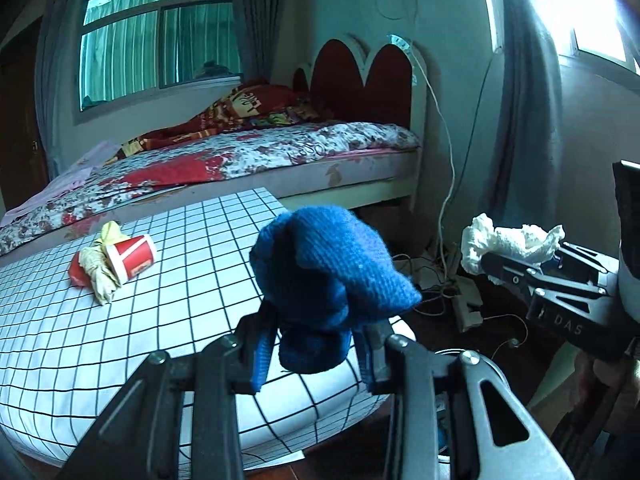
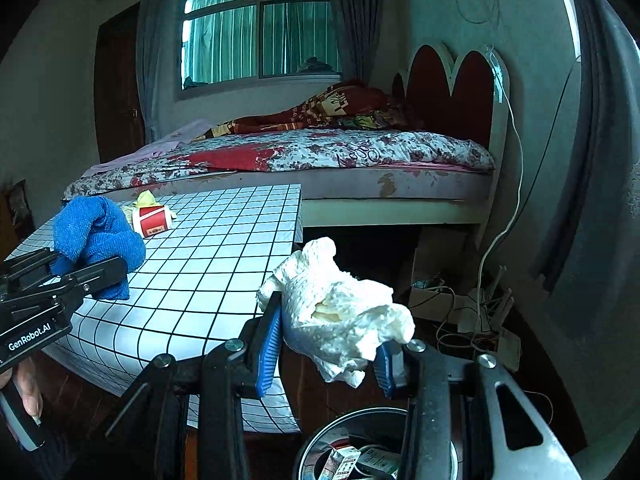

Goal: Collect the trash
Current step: 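Carry the blue sock and white tissue over the black bin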

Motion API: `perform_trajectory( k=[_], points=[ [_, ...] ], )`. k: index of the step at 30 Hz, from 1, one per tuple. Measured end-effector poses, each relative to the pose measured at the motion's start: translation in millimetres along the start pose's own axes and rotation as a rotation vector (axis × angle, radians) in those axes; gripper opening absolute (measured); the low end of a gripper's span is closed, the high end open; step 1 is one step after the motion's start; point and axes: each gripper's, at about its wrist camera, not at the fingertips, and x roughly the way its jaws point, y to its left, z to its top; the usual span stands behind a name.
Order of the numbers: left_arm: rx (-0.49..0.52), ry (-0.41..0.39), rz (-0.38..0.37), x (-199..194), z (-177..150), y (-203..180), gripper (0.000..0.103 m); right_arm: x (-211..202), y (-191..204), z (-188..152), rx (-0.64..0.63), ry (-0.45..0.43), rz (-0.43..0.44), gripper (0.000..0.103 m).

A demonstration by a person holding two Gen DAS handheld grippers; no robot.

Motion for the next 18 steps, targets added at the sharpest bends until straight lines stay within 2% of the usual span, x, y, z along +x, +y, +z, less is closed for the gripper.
perform_trajectory(
  k=[7, 18],
  points=[
    [0.032, -0.004, -0.04, 4, -12, -28, 0.036, -2, -19, -35, 0.033, 0.048, -0.029, 0.041],
    [0.089, 0.077, -0.158, 23, -40, -82, 0.036, -8, -57, -68, 0.07, 0.13, -0.076, 0.041]
  ],
)
